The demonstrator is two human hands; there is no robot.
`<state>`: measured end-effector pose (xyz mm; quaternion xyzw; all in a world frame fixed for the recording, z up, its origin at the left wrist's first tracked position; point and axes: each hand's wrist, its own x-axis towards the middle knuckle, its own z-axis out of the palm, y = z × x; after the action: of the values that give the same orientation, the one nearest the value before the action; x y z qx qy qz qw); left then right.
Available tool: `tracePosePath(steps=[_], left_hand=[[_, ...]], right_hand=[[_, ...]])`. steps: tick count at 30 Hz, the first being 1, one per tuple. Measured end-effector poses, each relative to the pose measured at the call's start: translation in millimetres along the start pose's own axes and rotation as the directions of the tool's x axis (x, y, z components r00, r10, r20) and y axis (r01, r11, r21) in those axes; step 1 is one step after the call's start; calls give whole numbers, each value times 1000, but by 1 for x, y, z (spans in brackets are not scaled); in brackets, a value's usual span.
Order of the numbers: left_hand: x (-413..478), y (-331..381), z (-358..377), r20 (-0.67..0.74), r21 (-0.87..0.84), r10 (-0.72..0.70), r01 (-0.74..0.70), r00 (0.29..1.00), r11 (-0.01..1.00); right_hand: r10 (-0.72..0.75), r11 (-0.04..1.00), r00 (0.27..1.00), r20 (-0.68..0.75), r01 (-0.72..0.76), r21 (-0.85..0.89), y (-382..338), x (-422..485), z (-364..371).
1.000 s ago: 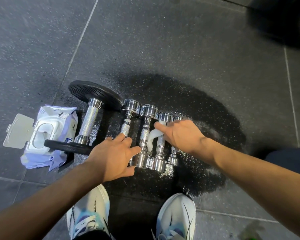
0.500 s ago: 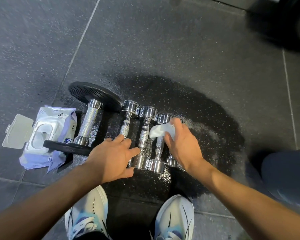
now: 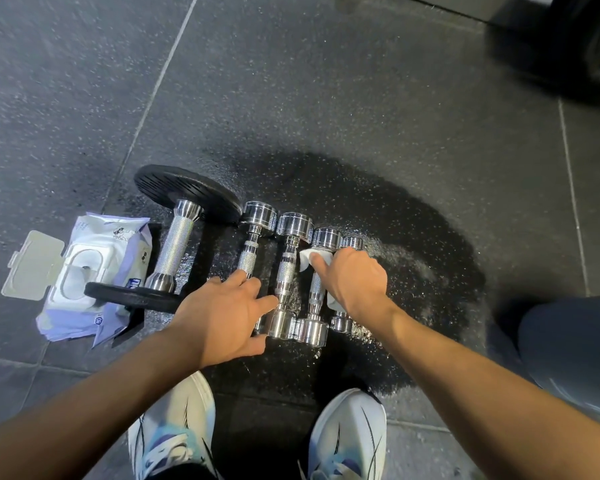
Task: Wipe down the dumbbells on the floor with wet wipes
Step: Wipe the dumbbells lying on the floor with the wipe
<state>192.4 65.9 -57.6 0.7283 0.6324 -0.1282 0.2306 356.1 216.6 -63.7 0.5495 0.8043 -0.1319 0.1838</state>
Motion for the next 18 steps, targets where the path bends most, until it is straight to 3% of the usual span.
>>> tracePosePath(steps=[1, 3, 5, 6, 10, 13, 18], left_hand=[[0, 0, 0, 3, 1, 0, 0, 1000, 1000], [0, 0, 0, 1, 3, -1, 1, 1000, 1000], [0, 0, 0, 1, 1, 1, -1, 1000, 1000], [0, 0, 0, 2, 2, 1, -1, 1000, 1000], [-1, 0, 1, -10, 10, 3, -3, 1000, 1000], [-1, 0, 2, -7, 8, 1, -1, 1000, 1000], [-1, 1, -1, -8, 2, 3, -3, 1000, 1000]], right_hand=[[-39, 997, 999, 22, 40, -59, 2, 0, -1], [-83, 996, 993, 87, 84, -13, 1, -9, -5], [-43, 991, 987, 156, 22, 131, 3, -13, 3], [47, 965, 969, 244, -107, 239, 2, -16, 7], [149, 879, 958, 244, -241, 410, 2, -15, 13], [174, 850, 974, 145, -223, 478, 0, 2, 5], [142, 761, 955, 262, -274, 588, -3, 5, 12]])
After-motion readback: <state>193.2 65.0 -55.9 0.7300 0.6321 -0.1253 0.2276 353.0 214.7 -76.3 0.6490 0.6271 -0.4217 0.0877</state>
